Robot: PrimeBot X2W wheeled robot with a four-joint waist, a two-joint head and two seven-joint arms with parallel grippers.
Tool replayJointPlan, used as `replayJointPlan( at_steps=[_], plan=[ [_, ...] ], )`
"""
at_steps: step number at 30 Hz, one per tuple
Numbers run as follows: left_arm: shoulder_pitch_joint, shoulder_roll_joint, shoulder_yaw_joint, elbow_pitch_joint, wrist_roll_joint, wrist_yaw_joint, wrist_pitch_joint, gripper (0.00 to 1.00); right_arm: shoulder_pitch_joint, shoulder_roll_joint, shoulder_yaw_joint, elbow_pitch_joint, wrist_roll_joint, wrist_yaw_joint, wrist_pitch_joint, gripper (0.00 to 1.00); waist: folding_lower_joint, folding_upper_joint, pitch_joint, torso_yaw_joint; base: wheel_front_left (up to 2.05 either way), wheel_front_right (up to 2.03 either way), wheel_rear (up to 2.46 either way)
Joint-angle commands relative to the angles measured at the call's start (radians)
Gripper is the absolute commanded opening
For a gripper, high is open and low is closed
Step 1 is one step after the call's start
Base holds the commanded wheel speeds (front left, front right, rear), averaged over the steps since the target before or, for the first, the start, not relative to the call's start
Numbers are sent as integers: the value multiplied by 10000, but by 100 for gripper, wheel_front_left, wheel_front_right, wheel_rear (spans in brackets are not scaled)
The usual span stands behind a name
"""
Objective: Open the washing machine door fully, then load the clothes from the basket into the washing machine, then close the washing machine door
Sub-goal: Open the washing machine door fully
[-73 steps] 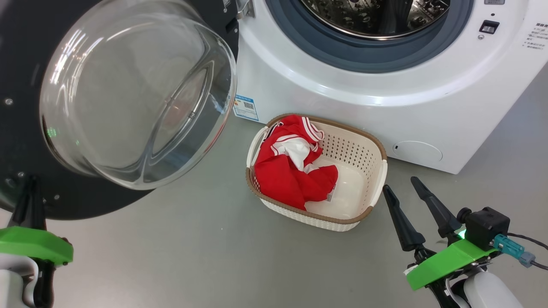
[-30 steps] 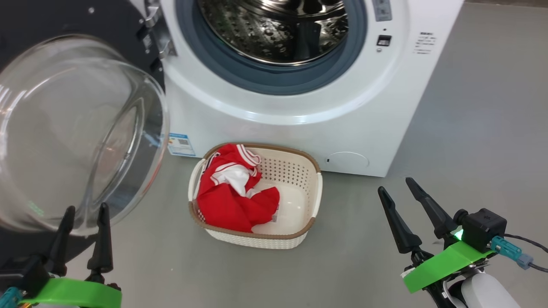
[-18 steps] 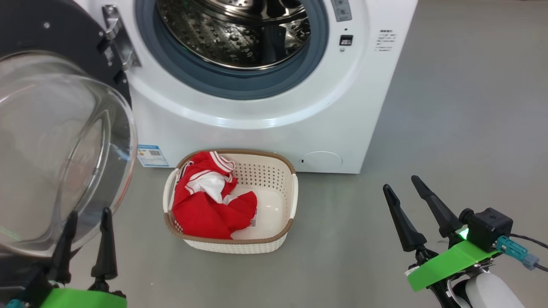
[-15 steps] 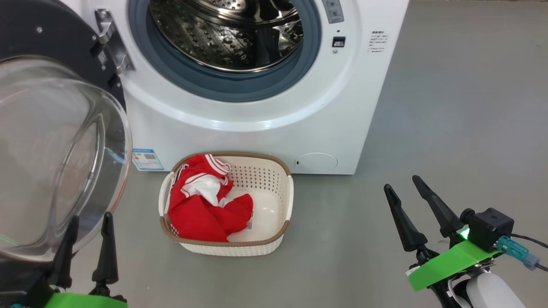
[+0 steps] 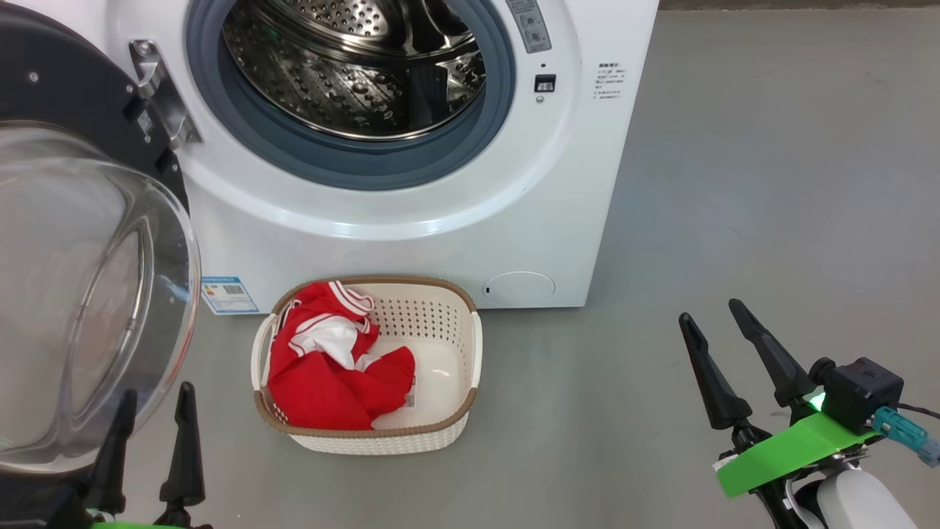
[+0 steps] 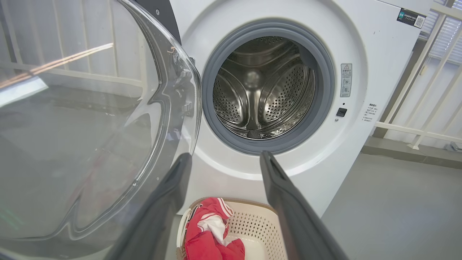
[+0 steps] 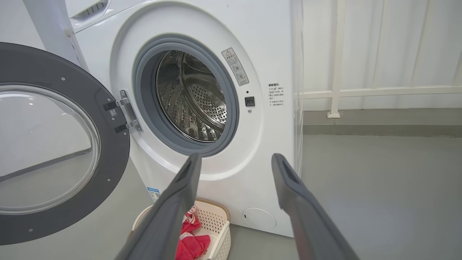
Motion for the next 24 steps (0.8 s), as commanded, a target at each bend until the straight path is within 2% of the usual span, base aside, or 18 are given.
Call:
replayJointPlan(
  at_steps=[1,24],
  plan=[
    [-154,156,397,-298,125,-18,-122,100,-27,-114,123,-271,-95,16,-120,100,0,0,-9,-6,0,0,0],
    [-199,230,377,-238,169,-33,-122,100,21,-34,-12,-243,-156,16,-120,100,0,0,12,97,0,0,0]
  ],
)
